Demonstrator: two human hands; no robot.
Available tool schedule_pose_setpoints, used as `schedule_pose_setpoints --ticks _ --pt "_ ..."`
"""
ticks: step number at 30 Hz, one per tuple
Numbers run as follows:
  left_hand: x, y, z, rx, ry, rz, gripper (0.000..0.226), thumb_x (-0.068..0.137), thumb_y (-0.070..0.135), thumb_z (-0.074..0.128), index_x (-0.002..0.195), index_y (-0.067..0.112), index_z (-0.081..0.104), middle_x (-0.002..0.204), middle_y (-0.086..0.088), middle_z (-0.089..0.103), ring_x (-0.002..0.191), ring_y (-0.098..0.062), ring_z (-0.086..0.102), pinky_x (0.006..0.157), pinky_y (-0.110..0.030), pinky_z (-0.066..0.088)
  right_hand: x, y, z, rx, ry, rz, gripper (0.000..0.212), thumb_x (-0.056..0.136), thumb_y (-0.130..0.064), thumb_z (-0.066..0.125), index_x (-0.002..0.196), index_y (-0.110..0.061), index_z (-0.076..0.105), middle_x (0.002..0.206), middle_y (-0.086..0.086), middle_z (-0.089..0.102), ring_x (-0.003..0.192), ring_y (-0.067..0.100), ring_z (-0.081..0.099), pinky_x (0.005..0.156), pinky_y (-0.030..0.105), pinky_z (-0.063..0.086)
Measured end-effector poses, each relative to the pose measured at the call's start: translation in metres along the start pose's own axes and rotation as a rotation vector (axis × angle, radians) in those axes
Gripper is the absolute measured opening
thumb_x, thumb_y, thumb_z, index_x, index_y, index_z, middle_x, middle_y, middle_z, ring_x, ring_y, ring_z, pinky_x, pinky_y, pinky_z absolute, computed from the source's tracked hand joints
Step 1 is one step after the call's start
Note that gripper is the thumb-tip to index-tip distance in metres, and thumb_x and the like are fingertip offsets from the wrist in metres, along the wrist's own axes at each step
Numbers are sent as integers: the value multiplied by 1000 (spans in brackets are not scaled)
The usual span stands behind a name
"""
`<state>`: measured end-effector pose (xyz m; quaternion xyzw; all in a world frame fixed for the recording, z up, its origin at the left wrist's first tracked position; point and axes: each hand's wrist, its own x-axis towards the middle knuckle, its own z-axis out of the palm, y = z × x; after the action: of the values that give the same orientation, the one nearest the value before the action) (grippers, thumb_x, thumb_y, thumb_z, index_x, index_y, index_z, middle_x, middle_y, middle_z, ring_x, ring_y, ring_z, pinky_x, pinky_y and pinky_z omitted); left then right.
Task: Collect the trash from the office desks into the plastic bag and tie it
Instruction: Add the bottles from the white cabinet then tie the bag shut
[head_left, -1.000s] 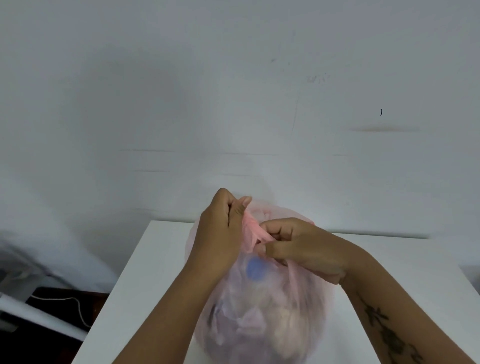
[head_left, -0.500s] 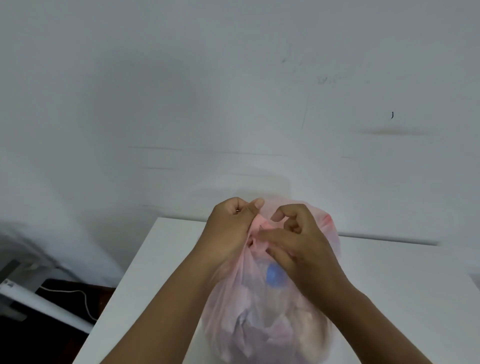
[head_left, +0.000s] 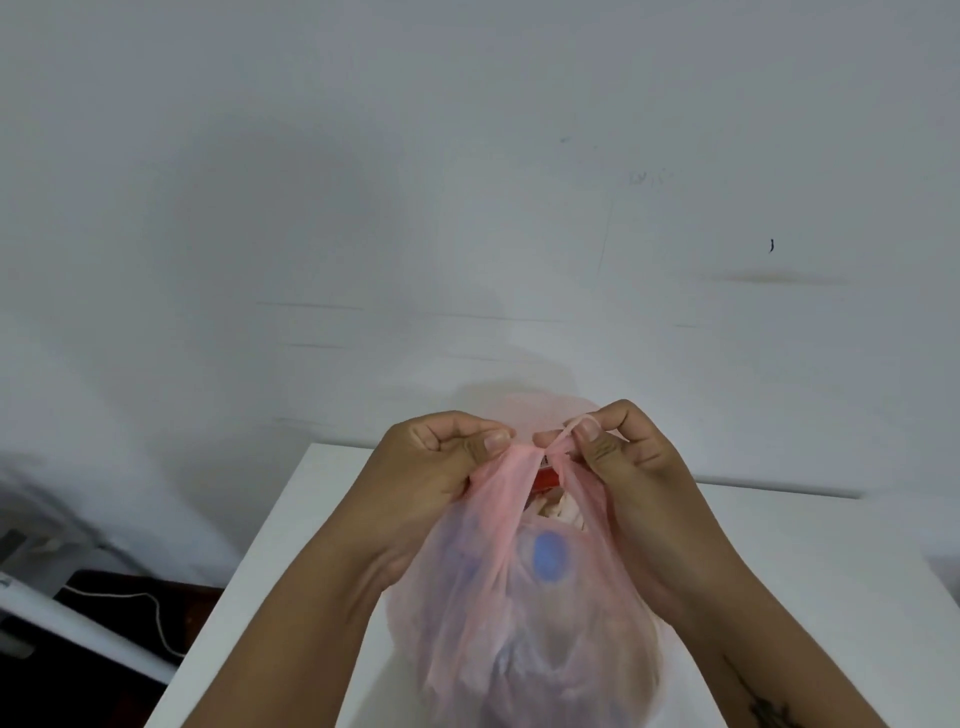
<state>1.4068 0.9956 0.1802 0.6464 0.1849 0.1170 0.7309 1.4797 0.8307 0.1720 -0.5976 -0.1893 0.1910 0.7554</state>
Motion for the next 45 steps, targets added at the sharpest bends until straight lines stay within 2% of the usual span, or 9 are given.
schedule_pose_setpoints --ticks 6,10,23,28,31,34,36,41,45 --pt "1 10 -6 -115 25 -14 11 92 7 62 94 7 73 88 -6 77 74 -9 70 63 -17 53 -7 -8 4 -85 16 -69 22 97 -27 51 90 -6 55 85 2 71 78 16 69 67 18 52" --pt "3 7 -4 -133 73 -17 13 93 12 63 101 7 72 101 -9 77 95 -20 72 84 -29 55 -1 -11 15 -26 -51 -36 19 101 -27 46 88 -19 57 115 -5 71 106 14 68 81 24 53" --pt "10 -27 -27 -17 494 27 8 91 12 68 86 12 75 83 -5 77 78 -17 69 86 -38 55 -1 5 -25 -133 113 25 26 103 -14 42 78 -15 49 69 1 51 69 15 50 78 31 39" --pt "5 -47 -22 168 555 69 12 94 18 64 88 25 72 86 7 74 88 -6 67 75 -18 48 -3 14 -22 -512 230 -44 20 101 -21 44 81 -21 49 72 -4 57 66 13 53 63 24 41" --pt "2 -45 -15 204 528 117 13 96 21 62 90 29 71 86 11 72 87 -1 66 73 -14 45 6 7 -1 -691 32 -136 10 93 -32 58 98 -37 51 99 -11 57 87 0 53 75 16 42" --pt "-1 -45 -9 287 493 158 12 97 24 61 91 31 69 87 13 71 85 2 64 74 -16 47 17 15 16 -1300 -273 -127 70 75 -65 63 136 -47 32 143 -9 33 128 15 35 104 35 37" --pt "-3 -47 -7 322 482 179 12 97 25 60 93 31 69 89 15 71 86 4 63 74 -14 46 19 25 24 -1585 -271 -169 79 77 -74 52 143 -41 23 146 -2 28 125 25 36 100 41 41" --pt "-4 -53 -10 339 454 188 15 96 20 61 90 31 69 89 15 71 87 0 65 77 -21 50 17 43 24 -1474 -275 -336 36 101 -47 33 126 -27 48 124 -2 55 102 15 53 87 26 47" --pt "-9 -53 -2 655 455 416 23 96 27 57 113 42 56 114 13 62 109 -13 56 97 -43 48 7 46 15 -1378 -386 -371 36 105 -38 28 120 -23 57 119 -2 65 103 15 61 93 26 46"
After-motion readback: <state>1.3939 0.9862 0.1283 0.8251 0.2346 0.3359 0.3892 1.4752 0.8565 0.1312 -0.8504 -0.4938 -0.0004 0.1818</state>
